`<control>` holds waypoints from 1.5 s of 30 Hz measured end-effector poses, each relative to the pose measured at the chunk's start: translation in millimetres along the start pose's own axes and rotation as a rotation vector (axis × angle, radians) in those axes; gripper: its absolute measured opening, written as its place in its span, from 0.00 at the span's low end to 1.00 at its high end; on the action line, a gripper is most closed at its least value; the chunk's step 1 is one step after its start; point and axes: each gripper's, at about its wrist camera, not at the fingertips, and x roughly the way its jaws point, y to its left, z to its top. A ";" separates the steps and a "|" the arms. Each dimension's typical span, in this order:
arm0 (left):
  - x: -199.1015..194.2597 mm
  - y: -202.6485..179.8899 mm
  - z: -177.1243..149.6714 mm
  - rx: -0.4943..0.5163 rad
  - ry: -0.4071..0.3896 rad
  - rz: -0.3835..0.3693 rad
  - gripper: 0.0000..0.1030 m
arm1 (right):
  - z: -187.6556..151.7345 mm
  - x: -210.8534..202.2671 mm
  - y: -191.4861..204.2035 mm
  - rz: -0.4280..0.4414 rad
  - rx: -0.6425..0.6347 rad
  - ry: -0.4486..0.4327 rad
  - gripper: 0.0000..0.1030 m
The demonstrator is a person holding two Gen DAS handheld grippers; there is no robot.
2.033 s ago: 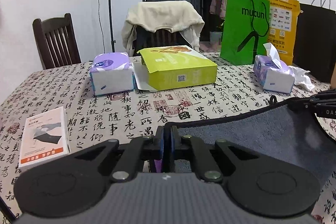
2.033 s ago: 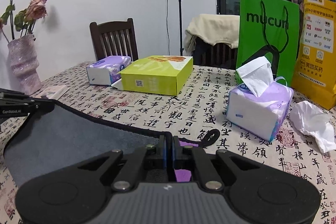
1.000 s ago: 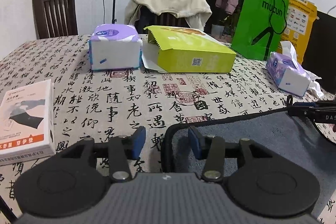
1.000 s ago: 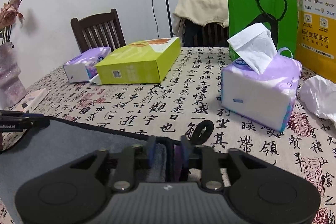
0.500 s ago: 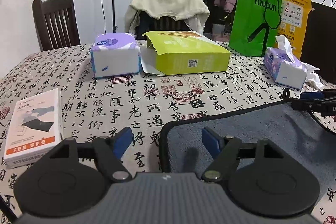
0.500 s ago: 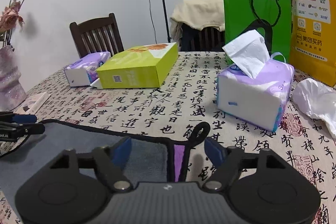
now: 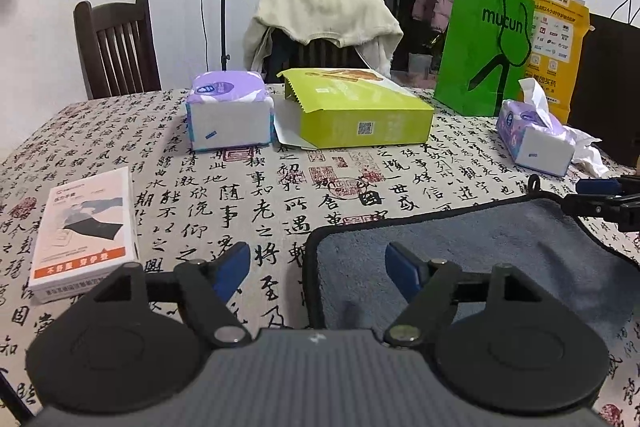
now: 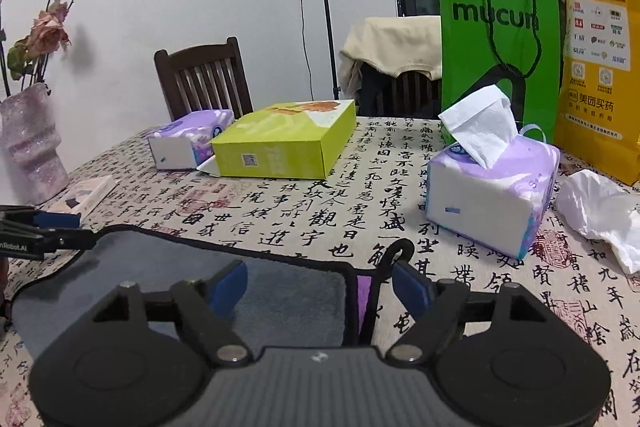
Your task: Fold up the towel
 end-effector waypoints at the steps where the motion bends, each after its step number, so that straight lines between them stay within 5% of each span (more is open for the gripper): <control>1: -2.6 -0.8 0.2 0.001 -0.002 0.000 0.75 | -0.4 -3.2 0.2 -0.004 0.001 -0.002 0.77; 45: -149.4 -45.0 -24.5 0.020 -0.102 0.009 0.83 | -22.5 -142.3 52.6 0.009 -0.059 -0.072 0.83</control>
